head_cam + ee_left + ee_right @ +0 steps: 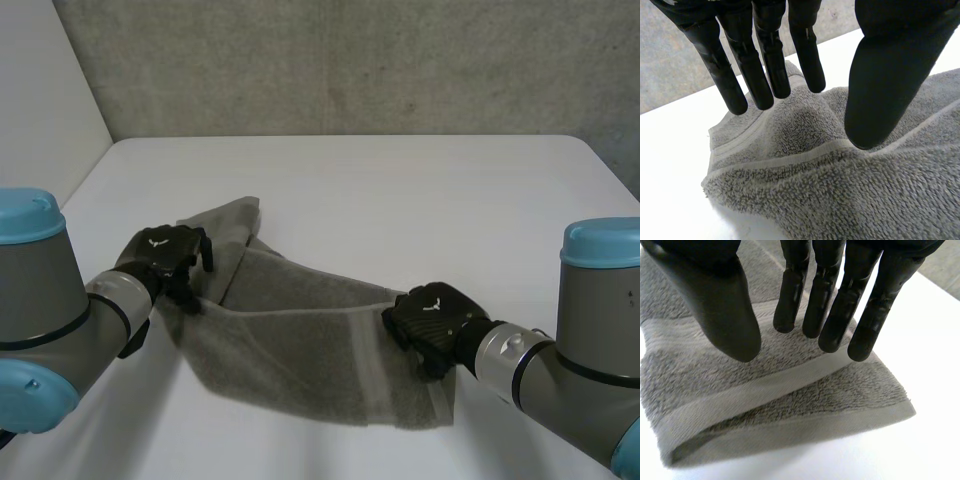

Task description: Fold the towel.

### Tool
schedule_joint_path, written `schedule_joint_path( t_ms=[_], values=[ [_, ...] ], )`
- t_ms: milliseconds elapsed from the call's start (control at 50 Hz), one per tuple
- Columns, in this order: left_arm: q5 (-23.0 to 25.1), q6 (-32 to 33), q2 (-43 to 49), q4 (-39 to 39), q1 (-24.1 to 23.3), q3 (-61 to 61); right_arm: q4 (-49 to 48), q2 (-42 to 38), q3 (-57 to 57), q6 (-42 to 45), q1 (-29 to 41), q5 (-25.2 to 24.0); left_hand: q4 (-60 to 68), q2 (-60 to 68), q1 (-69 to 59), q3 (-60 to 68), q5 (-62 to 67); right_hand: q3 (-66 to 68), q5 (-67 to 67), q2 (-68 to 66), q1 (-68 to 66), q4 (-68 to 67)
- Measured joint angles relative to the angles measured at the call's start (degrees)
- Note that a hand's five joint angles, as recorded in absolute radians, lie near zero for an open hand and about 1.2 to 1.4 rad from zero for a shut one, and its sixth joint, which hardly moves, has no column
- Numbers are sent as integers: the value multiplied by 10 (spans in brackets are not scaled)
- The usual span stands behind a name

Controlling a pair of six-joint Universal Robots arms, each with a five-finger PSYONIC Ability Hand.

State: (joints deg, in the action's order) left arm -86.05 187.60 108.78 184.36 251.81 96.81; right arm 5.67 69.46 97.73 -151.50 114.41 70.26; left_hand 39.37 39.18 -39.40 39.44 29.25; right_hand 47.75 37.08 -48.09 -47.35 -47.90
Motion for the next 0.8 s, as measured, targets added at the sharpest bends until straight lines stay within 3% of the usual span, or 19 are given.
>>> schedule_joint_path(
  t_ms=[200, 440, 800],
  values=[
    [-2, 33, 16, -5, 3, -1, -5, -1, -23, -41, -2, 1, -37, -36, 36, -38, -38, -183, -193, 183, 184, 182],
    [-4, 93, 42, 1, 21, -4, 1, -63, -118, -98, 2, 13, -36, -33, 35, -36, -33, -185, -199, 185, 189, 184],
    [-1, 95, 58, 26, 31, -5, 54, -190, -267, -118, 23, 42, -2, 1, 2, -2, -1, -171, -158, 183, 162, 174]
  ],
)
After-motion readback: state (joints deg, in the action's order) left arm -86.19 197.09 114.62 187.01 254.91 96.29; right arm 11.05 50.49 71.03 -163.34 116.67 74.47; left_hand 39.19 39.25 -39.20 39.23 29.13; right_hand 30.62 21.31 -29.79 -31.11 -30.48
